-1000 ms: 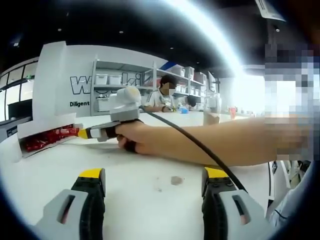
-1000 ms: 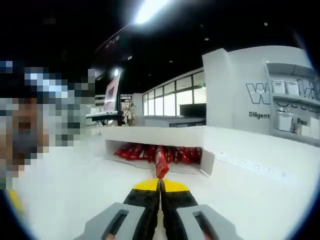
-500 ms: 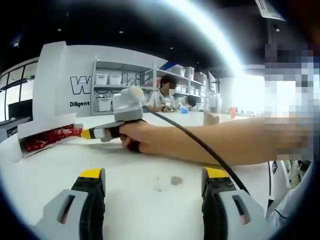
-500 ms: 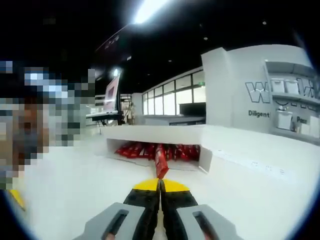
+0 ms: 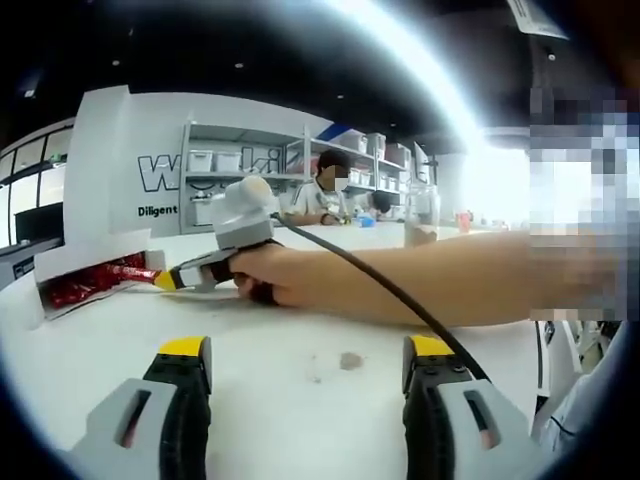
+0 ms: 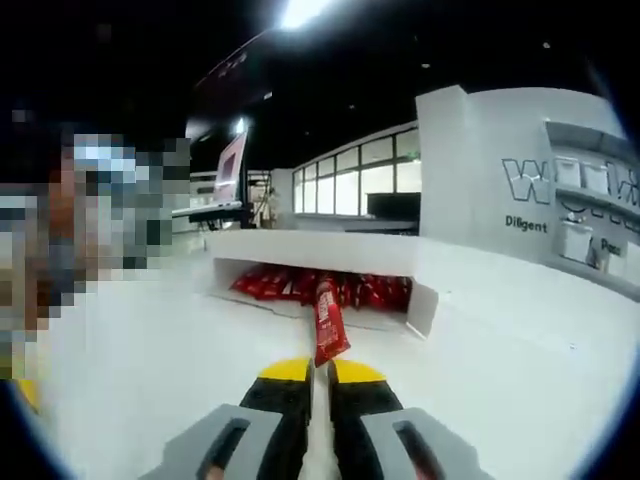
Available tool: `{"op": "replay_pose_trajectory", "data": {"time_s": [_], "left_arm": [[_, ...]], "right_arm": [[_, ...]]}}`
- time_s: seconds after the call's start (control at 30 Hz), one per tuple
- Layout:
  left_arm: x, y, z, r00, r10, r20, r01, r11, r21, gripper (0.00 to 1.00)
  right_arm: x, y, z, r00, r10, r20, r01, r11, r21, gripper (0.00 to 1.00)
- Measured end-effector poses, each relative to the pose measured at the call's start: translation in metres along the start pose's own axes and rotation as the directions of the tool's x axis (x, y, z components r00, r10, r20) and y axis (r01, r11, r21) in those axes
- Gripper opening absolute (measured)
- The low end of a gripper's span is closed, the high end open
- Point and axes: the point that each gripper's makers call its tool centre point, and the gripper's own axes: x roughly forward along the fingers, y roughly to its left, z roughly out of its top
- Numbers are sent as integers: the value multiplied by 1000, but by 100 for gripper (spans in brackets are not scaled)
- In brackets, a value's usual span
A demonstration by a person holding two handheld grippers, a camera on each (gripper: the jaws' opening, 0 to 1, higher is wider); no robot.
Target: Tear open the coffee pouch, take out the coffee, and pour the coffee from the pouch into the cup
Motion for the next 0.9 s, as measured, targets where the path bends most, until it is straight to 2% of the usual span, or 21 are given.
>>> {"op": "replay_pose_trajectory", "data": {"time_s": [0.1,0.33,0.47,0.57,0.77,0.9], "left_arm": [[0,0,0,1000,1,2,-1,1000,5,79],[1,0,1,1000,-5,4,5,1000,7,79],[1,1,1,1000,-9,3,9,1000,9,79],[1,2,1,1000,-10,4,10,1000,10,79],[1,-1,1,1000,-14,3,14,1000,7,79],[1,-1,1,1000,-14,3,14,1000,6,79]], "right_arm": [[4,-5,1,1000,-2,-3,2,1000,-6,10],[13,-15,0,1000,-20,-18,20,1000,5,25],[14,-23,4,999,-49,0,49,999,-2,30],[17,-27,12,998,-46,45,47,999,-17,34],[24,-20,12,1000,-2,31,3,1000,-20,29],[28,-20,13,1000,-1,30,2,1000,-30,27]]}}
